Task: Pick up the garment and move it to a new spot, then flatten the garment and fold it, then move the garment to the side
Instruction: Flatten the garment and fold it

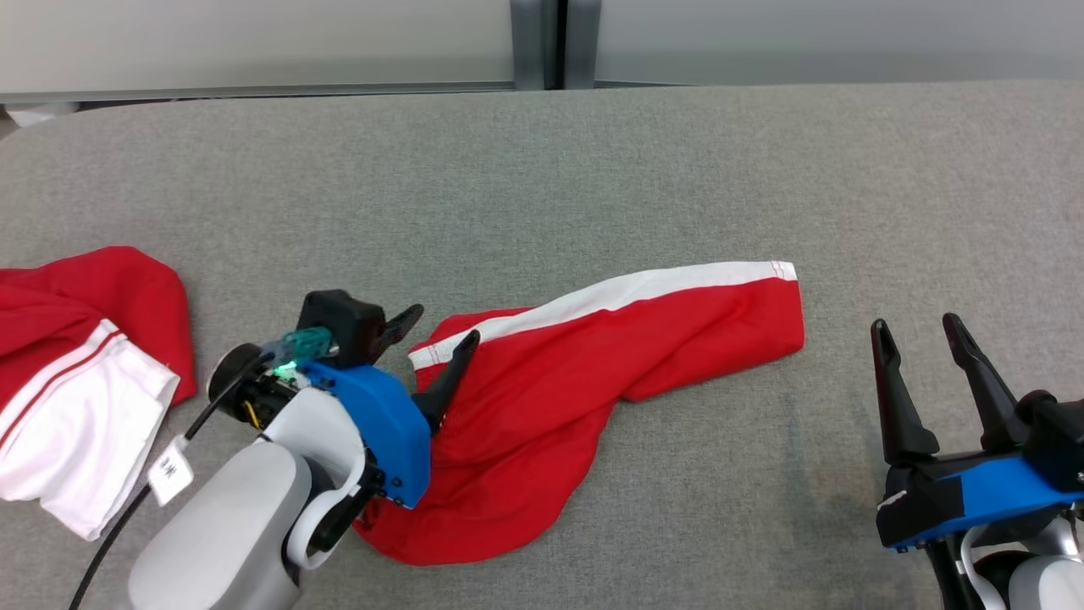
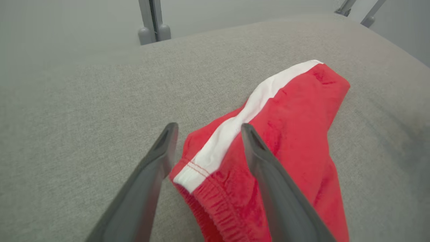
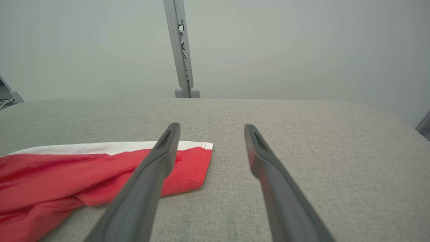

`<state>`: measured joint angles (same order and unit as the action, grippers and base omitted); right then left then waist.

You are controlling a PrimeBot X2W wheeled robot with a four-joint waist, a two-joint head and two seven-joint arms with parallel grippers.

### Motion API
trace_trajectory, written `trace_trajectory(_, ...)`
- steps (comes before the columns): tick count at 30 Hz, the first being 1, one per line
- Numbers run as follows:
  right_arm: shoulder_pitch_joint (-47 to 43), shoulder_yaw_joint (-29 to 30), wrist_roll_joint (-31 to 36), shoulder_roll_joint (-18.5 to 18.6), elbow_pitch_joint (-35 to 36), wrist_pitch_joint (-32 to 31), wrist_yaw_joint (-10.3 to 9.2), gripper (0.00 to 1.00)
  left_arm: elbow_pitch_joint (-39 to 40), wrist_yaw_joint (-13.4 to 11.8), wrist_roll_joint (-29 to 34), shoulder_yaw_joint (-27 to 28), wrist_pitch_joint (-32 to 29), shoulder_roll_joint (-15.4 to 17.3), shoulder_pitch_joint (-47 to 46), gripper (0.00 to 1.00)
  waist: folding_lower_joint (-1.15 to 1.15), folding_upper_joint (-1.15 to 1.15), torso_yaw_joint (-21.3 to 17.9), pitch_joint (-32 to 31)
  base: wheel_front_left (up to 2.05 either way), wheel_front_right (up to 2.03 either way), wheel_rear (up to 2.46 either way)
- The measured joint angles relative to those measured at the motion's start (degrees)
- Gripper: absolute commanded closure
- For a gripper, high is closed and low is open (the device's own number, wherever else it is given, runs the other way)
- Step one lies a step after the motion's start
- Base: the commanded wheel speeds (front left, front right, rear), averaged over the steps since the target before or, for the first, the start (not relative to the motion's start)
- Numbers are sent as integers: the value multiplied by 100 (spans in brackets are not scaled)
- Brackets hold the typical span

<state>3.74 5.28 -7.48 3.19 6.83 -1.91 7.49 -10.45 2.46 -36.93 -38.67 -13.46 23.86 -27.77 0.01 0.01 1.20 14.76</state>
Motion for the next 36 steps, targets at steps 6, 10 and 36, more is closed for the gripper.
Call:
trace_trajectory(6,60,-3,-15,0,-55,59,0,0,-689,218,-146,-224,-370,-135,-254,0,0,0,-122,116,0,0,0)
trace_trajectory(10,69,-4,-16,-1,-90,101,0,0,-1023,302,-248,-313,-524,-194,-329,0,0,0,-160,163,0,0,0)
trace_trajectory(36,2071,-934,-639,842,-2731,-1,0,0,-755,211,279,-441,412,-210,-1026,100,0,1,247,788,0,0,0)
